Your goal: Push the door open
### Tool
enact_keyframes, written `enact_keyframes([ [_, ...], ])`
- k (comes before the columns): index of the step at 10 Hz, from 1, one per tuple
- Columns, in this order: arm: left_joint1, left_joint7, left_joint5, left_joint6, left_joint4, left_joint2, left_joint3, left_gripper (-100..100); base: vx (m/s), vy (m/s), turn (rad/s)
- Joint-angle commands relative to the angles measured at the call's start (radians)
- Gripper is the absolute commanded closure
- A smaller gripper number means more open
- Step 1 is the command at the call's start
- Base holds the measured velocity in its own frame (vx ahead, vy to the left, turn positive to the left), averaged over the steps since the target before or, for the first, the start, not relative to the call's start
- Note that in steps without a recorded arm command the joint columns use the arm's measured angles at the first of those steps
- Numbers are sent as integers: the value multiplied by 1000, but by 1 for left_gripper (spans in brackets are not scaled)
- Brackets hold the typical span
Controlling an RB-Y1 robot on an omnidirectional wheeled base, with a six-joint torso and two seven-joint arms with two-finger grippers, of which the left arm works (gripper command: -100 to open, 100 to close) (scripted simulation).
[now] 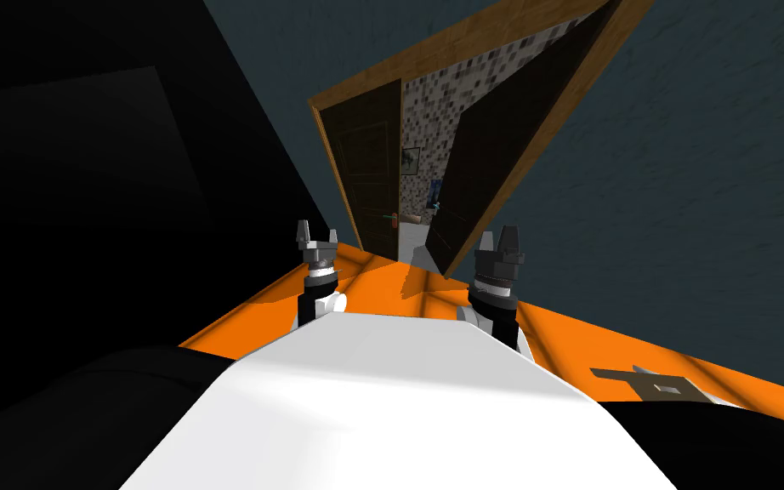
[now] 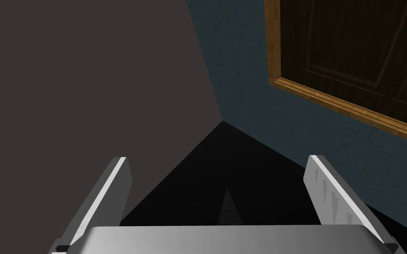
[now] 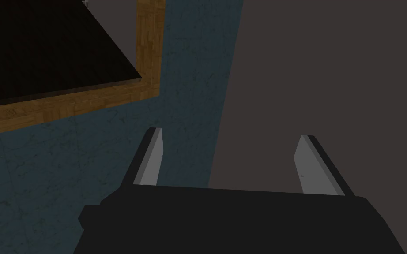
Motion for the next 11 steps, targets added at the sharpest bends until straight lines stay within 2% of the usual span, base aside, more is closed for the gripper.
enact_keyframes([
  [1,-16,0,-2,0,28,6,-1,-100,57,18,-18],
  [3,-31,1,-3,0,56,11,-2,-100,81,13,-5],
  [7,-81,2,-9,0,145,25,-4,-100,102,22,-12],
  [8,-106,3,-12,0,189,31,-5,-100,114,35,-16],
  [11,-150,4,-17,1,269,40,-8,-100,113,33,-18],
])
